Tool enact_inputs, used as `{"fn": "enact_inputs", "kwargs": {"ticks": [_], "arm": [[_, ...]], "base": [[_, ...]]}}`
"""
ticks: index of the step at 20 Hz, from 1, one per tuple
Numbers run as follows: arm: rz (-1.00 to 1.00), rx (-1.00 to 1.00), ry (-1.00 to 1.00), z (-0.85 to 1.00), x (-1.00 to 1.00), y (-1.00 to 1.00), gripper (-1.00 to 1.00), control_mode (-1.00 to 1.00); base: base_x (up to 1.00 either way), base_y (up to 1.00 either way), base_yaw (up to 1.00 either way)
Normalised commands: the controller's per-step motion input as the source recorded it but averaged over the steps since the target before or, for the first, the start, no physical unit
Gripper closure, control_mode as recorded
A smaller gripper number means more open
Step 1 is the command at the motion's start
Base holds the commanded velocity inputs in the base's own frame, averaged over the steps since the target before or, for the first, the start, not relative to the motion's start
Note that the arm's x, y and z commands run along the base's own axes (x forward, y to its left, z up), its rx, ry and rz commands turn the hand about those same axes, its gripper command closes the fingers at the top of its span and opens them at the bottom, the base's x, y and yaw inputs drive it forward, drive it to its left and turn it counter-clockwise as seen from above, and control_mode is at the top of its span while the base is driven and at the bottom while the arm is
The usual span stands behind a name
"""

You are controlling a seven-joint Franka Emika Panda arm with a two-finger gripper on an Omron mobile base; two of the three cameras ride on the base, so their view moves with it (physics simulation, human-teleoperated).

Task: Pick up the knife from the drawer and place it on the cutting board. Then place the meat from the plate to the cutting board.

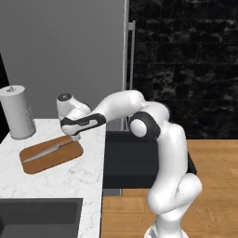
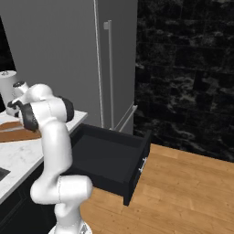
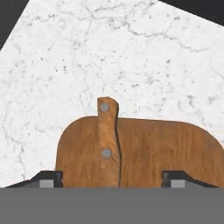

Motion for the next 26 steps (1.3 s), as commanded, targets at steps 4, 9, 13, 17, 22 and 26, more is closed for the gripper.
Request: {"fn": "enact_inputs", "kwargs": {"ticks": [4, 9, 13, 17, 22, 26], "arm": [[-0.04, 0.1, -0.3, 0.55, -1.0, -1.0, -1.0, -1.0], [-0.04, 0.06, -0.22, 0.64, -1.0, -1.0, -1.0, -1.0], [-0.07, 0.03, -0.11, 0.91, -1.0, -1.0, -1.0, -1.0], [-0.15, 0.02, 0.19, 0.81, -0.24, -1.0, -1.0, -1.0], [-0.04, 0.02, 0.3, 0.45, 0.09, -0.73, -1.0, -1.0], [0.0, 0.0, 0.02, 0.0, 0.0, 0.0, -1.0, -1.0]], "base": [[0.0, 0.0, 0.0], [0.0, 0.0, 0.0], [0.0, 0.0, 0.0], [0.0, 0.0, 0.0], [0.0, 0.0, 0.0], [0.0, 0.0, 0.0]]}}
